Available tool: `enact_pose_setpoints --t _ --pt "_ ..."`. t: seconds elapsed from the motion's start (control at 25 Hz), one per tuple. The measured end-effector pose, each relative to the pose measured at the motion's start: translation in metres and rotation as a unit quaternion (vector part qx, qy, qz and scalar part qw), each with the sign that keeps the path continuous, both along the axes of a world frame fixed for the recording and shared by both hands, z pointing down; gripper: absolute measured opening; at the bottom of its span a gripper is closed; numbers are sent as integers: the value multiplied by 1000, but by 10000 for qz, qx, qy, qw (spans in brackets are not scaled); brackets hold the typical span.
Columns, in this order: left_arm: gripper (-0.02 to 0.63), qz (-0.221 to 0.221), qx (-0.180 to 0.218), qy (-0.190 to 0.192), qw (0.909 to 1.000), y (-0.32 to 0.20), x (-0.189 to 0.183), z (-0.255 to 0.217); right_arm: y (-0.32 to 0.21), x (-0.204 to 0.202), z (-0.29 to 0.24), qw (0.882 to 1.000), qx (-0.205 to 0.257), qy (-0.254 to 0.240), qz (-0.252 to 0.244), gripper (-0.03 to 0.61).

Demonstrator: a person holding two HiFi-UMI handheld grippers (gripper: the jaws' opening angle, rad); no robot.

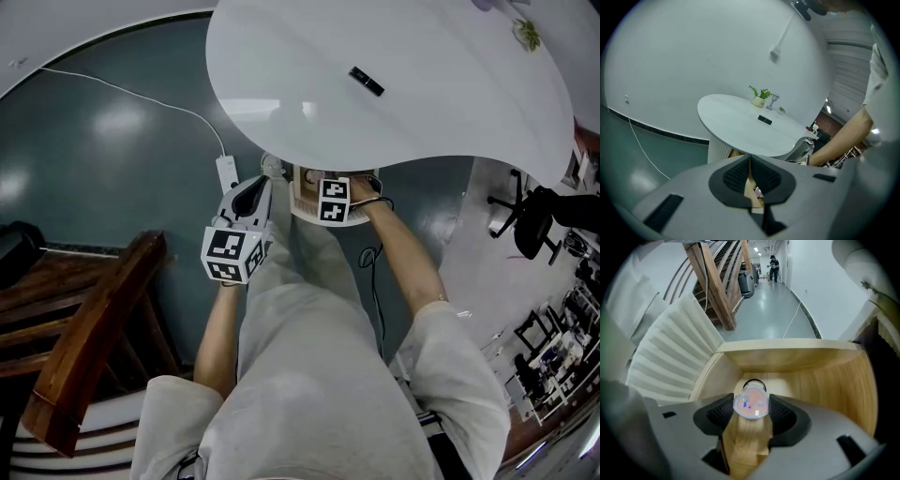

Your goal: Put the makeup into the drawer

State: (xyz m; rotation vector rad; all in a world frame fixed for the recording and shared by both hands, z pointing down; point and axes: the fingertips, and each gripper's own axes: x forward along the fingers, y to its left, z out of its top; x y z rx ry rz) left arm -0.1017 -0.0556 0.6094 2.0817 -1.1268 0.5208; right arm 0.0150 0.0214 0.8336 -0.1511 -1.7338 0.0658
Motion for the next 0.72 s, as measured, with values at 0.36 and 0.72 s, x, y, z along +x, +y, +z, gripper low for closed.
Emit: enact_pose_setpoints --t 0.36,0.72 --pt "17 -38 -113 -78 9999 1 -12 12 2 -11 27 9998 1 37 -187 233" --pt "17 -17 -116 -80 9999 2 -11 12 -2 -17 18 9996 129 -235 -114 318"
